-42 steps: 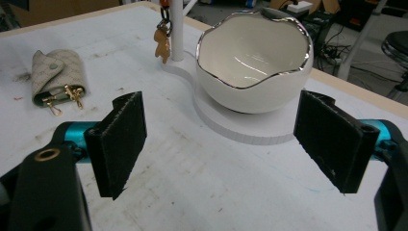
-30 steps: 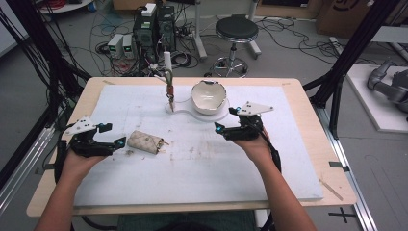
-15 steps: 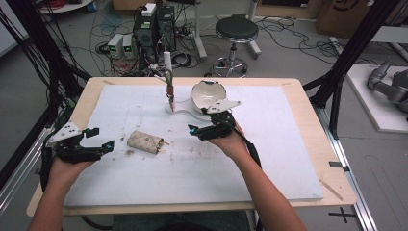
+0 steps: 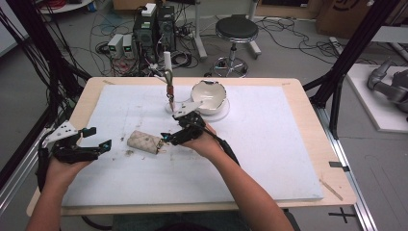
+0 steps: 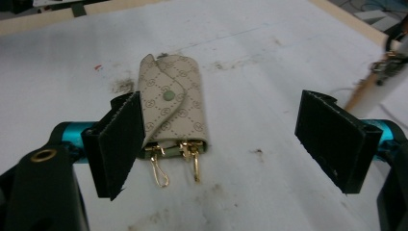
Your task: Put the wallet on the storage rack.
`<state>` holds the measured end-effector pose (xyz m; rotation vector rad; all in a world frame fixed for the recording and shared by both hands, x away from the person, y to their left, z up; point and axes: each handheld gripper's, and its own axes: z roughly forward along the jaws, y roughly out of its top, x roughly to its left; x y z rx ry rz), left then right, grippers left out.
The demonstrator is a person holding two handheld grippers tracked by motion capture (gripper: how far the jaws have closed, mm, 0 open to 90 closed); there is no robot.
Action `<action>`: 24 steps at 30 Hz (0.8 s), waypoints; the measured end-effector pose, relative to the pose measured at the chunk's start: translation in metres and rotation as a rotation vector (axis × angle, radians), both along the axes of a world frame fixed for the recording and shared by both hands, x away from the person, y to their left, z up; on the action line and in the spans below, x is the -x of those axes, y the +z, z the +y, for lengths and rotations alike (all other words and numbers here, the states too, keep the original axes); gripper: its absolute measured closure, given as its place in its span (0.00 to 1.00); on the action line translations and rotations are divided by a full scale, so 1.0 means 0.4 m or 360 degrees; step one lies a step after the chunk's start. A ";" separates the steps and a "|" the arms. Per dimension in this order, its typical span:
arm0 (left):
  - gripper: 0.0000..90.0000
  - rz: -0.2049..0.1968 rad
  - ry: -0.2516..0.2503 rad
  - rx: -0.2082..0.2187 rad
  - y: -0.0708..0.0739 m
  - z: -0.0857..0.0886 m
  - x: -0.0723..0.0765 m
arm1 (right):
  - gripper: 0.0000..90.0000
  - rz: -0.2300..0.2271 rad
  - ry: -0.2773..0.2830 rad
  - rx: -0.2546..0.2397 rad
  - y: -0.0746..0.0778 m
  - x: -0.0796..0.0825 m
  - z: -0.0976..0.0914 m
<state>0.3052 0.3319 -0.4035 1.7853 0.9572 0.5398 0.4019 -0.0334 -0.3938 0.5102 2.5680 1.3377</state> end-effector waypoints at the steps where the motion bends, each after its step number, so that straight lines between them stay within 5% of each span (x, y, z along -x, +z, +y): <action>1: 0.18 -0.0001 -0.0001 -0.0001 0.001 0.001 0.000 | 0.20 0.0009 0.0010 0.0006 -0.005 0.000 0.010; 12: 0.18 0.0000 0.0001 0.0009 0.000 0.003 0.002 | 0.20 0.0092 0.0071 0.0089 -0.062 -0.007 0.103; 24: 0.18 -0.0002 -0.0001 0.0012 0.002 0.006 0.003 | 0.20 0.0130 0.0083 0.0179 -0.109 -0.010 0.148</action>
